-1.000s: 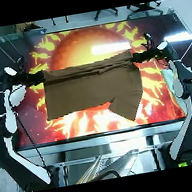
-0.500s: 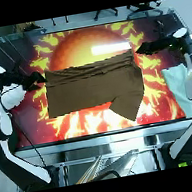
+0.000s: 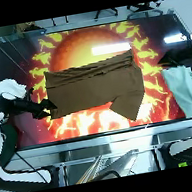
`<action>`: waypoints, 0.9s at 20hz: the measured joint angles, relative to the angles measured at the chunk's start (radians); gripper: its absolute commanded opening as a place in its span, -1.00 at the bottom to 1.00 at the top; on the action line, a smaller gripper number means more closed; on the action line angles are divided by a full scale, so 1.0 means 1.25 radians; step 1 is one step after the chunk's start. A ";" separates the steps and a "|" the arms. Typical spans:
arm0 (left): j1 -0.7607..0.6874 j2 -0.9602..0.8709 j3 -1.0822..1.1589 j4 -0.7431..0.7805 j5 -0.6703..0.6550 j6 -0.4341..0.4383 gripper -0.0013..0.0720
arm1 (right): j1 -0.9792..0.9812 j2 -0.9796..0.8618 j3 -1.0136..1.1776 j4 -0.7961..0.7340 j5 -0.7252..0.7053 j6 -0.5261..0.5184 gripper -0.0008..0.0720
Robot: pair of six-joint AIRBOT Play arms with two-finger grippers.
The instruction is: Fold the shirts.
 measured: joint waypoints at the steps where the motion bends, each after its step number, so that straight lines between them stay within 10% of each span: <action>1: -0.004 0.010 -0.026 0.004 0.023 0.008 -0.08 | -0.011 0.027 -0.050 -0.006 -0.013 0.000 0.22; 4: -0.012 0.023 -0.047 0.016 0.062 0.020 -0.90 | -0.023 0.080 -0.197 -0.017 -0.048 0.003 0.22; 16: -0.016 0.032 0.009 0.024 0.054 0.035 -0.90 | 0.058 0.107 -0.594 0.076 -0.200 -0.071 0.39; 18: -0.016 0.032 0.010 0.023 0.054 0.036 -0.90 | 0.102 0.099 -0.608 0.101 -0.242 -0.087 -0.44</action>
